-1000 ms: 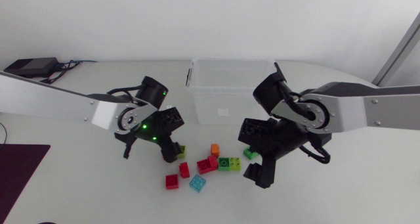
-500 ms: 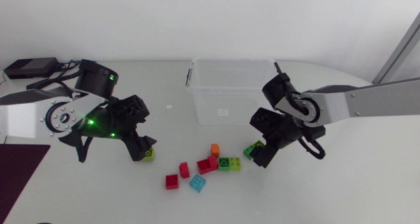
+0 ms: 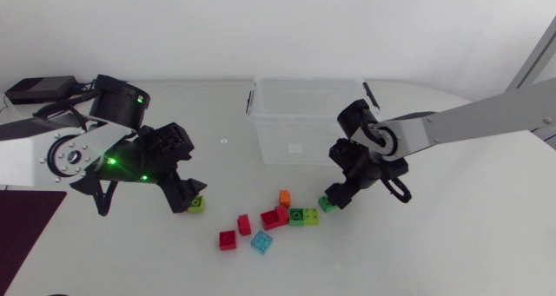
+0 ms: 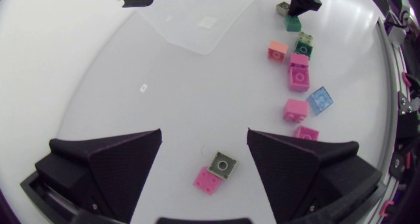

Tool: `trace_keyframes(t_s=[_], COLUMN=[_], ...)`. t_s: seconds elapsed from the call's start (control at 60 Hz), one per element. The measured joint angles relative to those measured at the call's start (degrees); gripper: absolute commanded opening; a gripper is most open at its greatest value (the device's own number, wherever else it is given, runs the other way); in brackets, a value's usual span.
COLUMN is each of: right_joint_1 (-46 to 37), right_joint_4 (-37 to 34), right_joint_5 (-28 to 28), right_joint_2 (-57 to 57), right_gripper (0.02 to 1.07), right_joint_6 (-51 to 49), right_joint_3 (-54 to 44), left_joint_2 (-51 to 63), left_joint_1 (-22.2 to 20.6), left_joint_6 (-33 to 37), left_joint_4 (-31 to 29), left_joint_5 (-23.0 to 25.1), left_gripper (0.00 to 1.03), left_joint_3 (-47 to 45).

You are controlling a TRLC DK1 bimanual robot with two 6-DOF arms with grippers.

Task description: Pick up the duplo bricks and place them in the container

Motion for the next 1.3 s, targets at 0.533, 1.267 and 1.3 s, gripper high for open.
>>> trace_keyframes(t_s=[0.533, 1.267, 1.3], right_joint_1=[0.02, 0.09, 0.17], right_joint_4=[-2.99, -17.62, -18.01], right_joint_5=[-7.45, -9.81, -10.1], right_joint_2=[-0.48, -18.49, -19.08], right_gripper=[0.63, 0.3, 0.3], right_joint_6=[-8.17, -10.99, -10.84], right_joint_3=[-0.13, 4.15, 5.49], left_joint_2=[-4.04, 14.27, 15.39], left_joint_1=[9.62, 17.51, 17.46], left_joint_6=[11.63, 36.83, 36.92], left_joint_4=[-0.81, 0.5, 0.5], left_joint_5=[2.23, 13.86, 13.99], left_gripper=[0.95, 0.93, 0.91], left_joint_3=[-6.71, -5.44, -4.74])
